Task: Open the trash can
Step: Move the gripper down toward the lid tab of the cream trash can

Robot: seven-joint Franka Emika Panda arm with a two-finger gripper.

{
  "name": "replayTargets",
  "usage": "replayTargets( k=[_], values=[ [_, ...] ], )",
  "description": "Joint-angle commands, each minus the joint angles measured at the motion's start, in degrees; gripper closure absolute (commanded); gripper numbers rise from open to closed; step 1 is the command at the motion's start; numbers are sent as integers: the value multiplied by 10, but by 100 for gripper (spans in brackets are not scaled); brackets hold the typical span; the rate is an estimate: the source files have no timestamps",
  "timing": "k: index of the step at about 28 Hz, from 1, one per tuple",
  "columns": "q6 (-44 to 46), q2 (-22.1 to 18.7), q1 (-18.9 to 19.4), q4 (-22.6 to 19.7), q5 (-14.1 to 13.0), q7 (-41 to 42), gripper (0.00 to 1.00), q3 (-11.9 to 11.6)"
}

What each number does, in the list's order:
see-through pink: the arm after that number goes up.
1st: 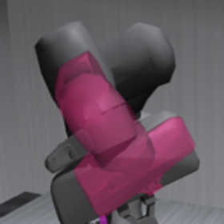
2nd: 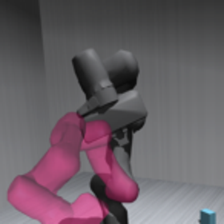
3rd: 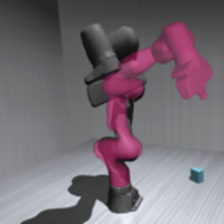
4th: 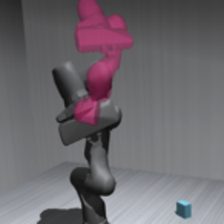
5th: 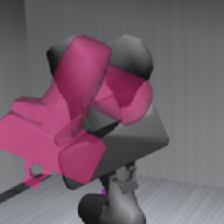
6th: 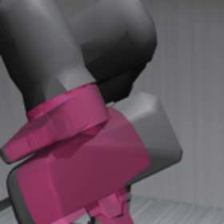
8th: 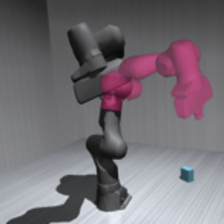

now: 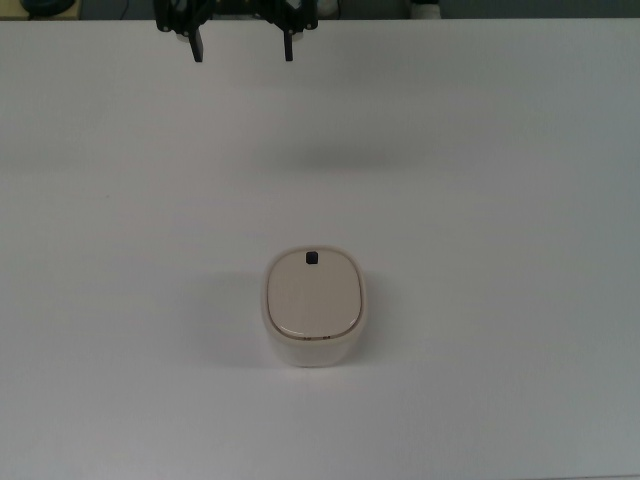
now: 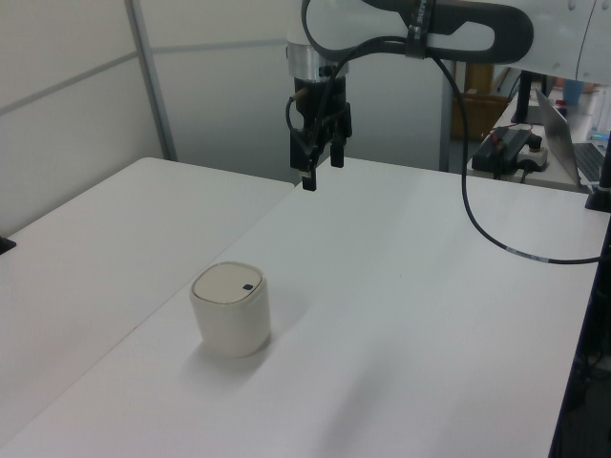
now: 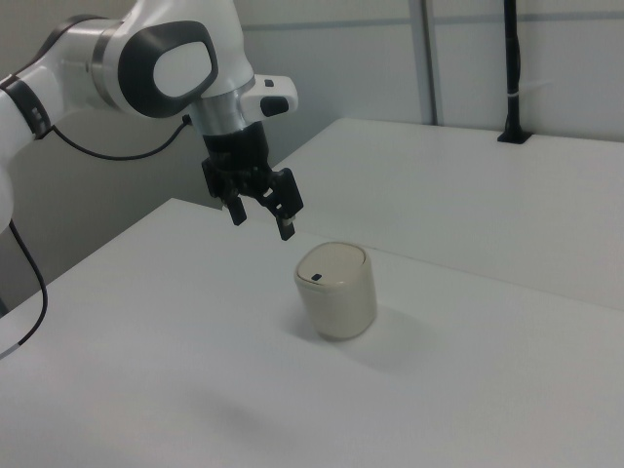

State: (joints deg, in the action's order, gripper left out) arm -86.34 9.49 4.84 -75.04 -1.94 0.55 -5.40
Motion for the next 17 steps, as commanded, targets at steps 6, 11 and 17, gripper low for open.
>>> replayTargets(
  k=[6,11,17],
  values=[
    [-67,13,4,-16,0,-6,1,-1],
    [-81,32,4,-15,2,-7,31,1],
    [-101,43,8,-12,2,-12,64,2]
  ],
)
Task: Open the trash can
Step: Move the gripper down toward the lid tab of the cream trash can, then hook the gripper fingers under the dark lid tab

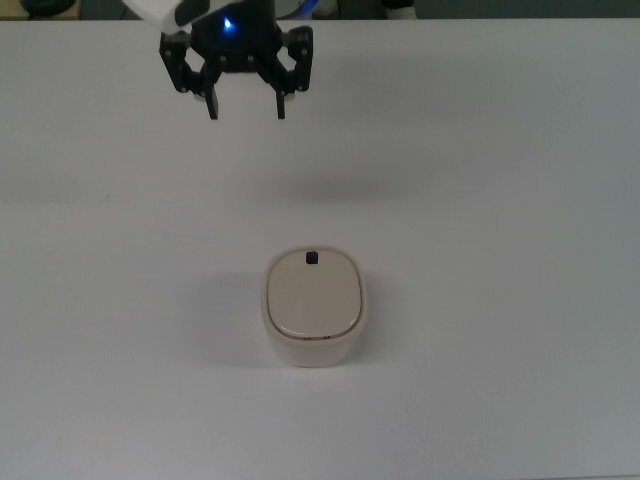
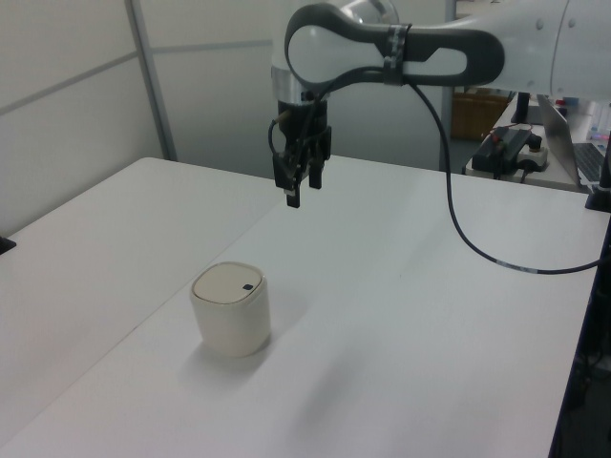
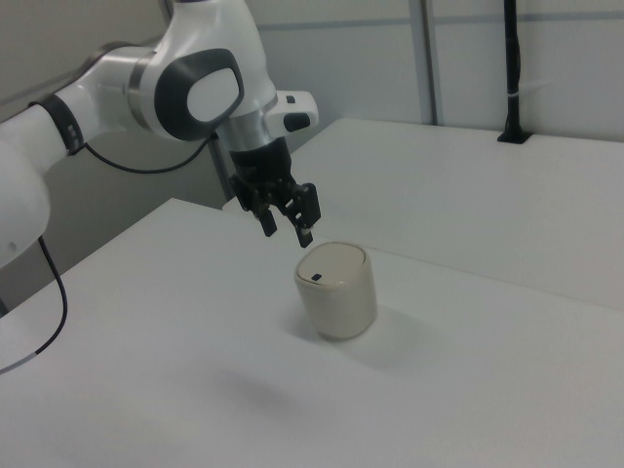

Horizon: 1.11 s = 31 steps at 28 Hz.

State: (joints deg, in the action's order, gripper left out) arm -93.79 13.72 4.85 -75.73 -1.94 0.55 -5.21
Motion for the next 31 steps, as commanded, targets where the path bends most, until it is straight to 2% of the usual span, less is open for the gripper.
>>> replayTargets(
  k=[1,5,6,7,18,24,31],
  values=[
    [-31,2,8,-6,2,-12,73,0],
    [-38,10,10,-5,2,-22,91,0],
    [-45,12,12,-5,2,-32,99,0],
    [-51,14,13,-5,2,-34,100,0],
    [-118,56,34,-3,4,-49,100,0],
    [-156,82,50,-3,27,-70,100,0],
    [-170,103,58,-3,33,-75,100,0]
  ],
)
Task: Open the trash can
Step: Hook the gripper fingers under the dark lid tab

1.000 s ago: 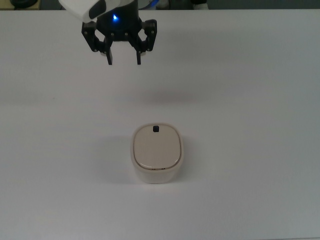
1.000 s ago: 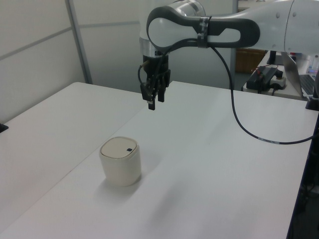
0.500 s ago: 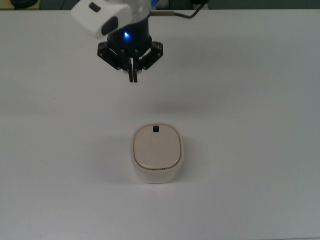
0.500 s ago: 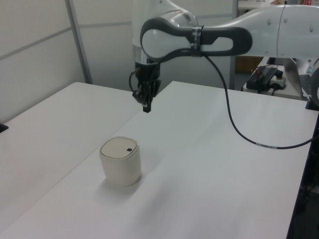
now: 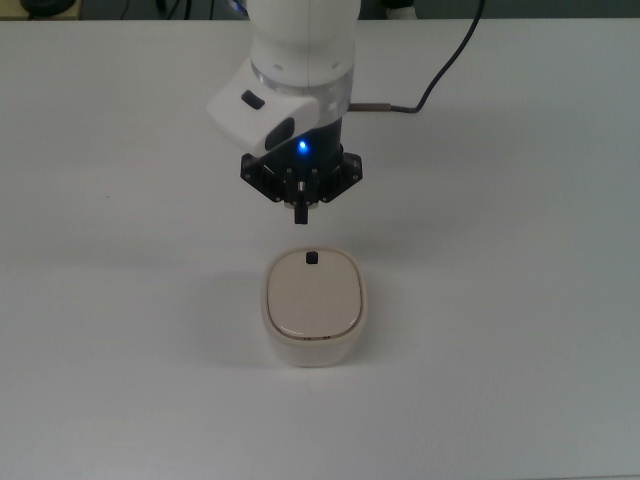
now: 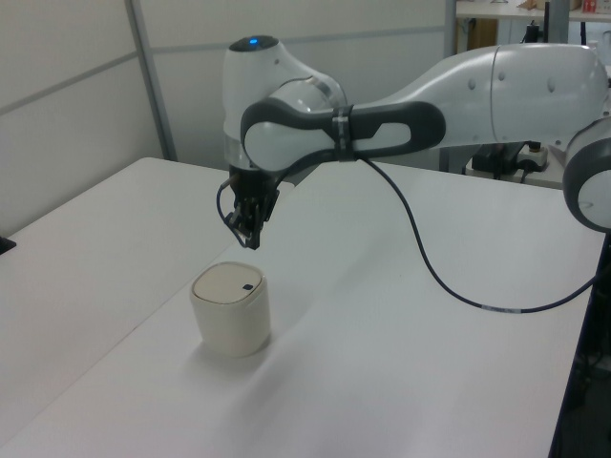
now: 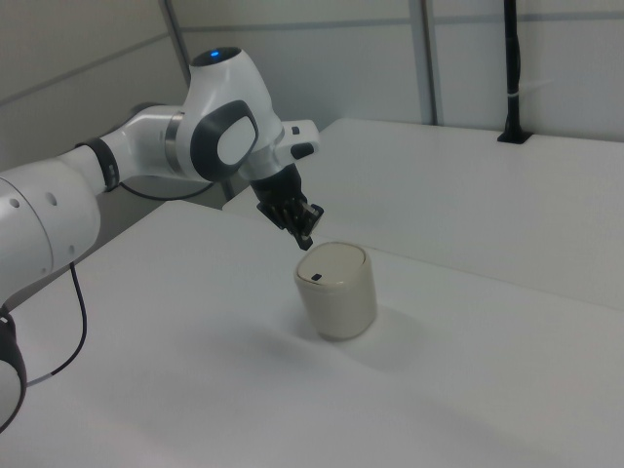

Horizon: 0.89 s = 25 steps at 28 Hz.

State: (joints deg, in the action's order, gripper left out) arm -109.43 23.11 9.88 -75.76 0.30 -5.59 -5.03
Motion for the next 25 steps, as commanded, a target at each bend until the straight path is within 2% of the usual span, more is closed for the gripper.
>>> replayTargets(
  k=[1,17,25],
  values=[
    [-14,11,8,-3,11,-14,100,-2],
    [-33,43,8,-4,39,-21,100,-2],
    [-34,54,12,-5,42,-21,100,-2]
  ],
)
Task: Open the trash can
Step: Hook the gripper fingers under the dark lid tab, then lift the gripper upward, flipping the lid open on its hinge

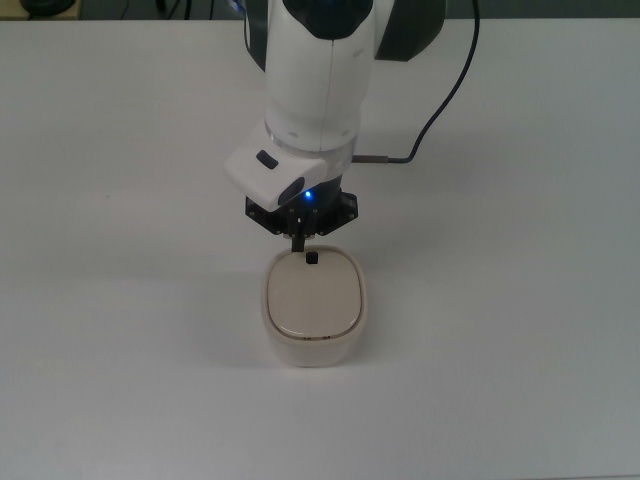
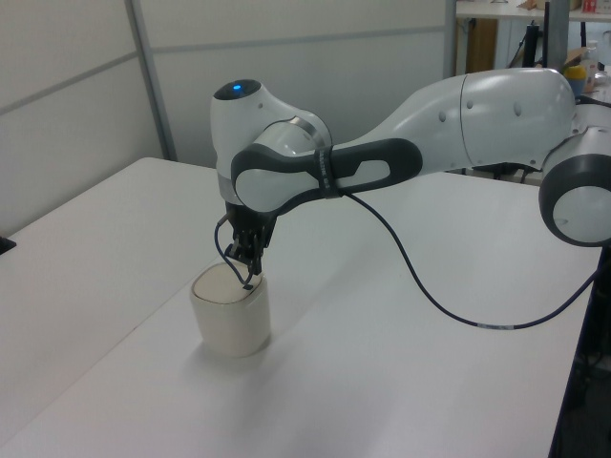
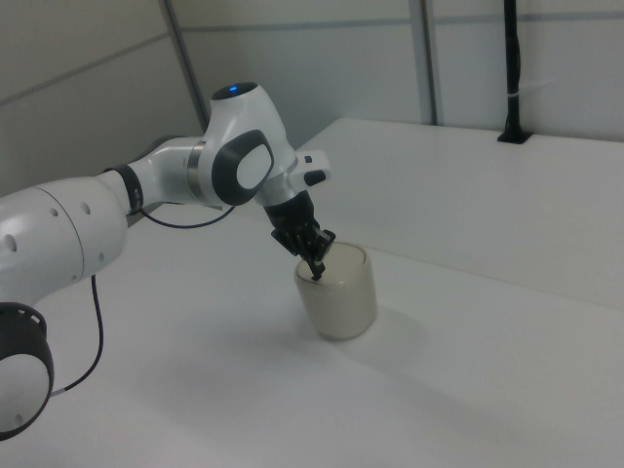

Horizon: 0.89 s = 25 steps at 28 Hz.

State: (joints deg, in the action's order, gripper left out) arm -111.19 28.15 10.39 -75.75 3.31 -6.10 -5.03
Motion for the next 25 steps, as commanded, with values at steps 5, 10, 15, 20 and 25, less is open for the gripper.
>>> replayTargets(
  k=[5,10,15,20,25],
  values=[
    [-17,13,11,-4,18,-16,100,-2],
    [-27,21,16,-4,21,-17,100,-2],
    [-27,30,18,-4,21,-17,100,-2],
    [-27,33,20,-4,21,-17,100,-2],
    [-26,16,22,-1,19,-37,100,-3]
  ],
)
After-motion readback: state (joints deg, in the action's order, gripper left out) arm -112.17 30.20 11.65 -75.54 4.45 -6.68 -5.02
